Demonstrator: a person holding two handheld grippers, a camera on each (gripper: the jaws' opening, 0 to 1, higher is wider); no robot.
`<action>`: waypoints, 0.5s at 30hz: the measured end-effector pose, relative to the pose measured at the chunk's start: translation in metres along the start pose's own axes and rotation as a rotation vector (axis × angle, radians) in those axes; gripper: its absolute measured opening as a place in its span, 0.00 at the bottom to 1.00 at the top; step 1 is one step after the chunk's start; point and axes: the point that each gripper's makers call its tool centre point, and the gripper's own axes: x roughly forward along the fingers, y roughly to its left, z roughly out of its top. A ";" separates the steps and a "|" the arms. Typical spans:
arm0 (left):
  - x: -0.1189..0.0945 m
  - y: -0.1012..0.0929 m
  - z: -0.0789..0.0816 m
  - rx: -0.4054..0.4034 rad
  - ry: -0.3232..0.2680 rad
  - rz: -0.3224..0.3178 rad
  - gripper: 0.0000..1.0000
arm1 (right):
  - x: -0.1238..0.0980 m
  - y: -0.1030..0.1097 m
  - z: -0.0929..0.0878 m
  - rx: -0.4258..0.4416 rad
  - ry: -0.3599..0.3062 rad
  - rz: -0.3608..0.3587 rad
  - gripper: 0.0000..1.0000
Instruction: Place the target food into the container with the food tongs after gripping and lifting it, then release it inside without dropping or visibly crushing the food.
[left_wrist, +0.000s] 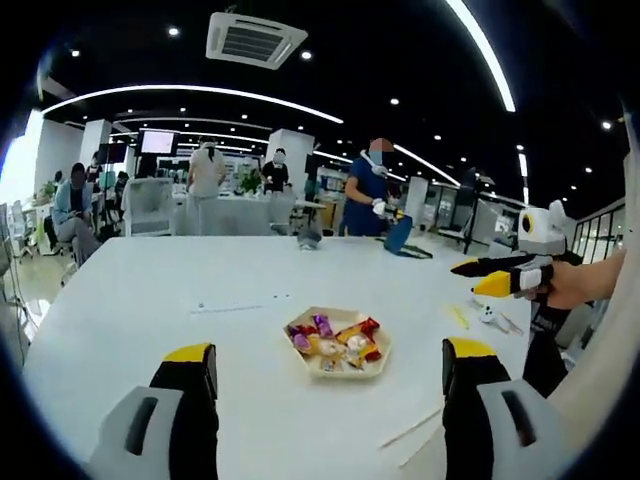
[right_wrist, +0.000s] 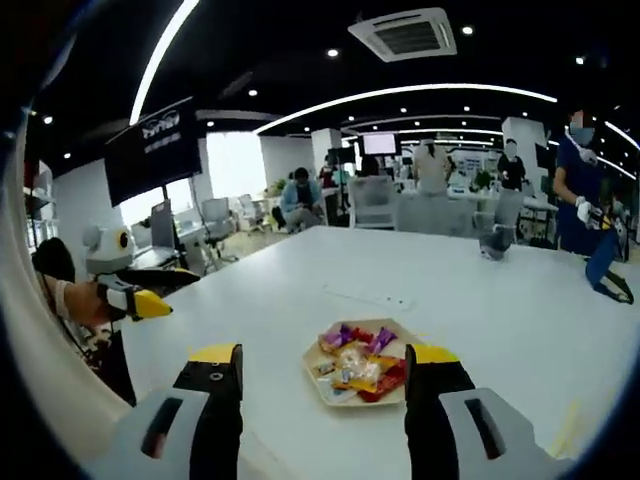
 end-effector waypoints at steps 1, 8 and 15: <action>0.000 0.001 0.001 -0.001 -0.006 0.004 0.96 | -0.001 -0.001 0.003 0.007 -0.011 -0.004 0.69; -0.003 0.007 0.012 -0.013 -0.058 0.033 0.99 | -0.004 -0.010 0.013 0.050 -0.080 -0.024 0.77; -0.004 0.009 0.011 -0.003 -0.063 0.039 0.99 | -0.015 -0.024 0.022 0.078 -0.145 -0.085 0.82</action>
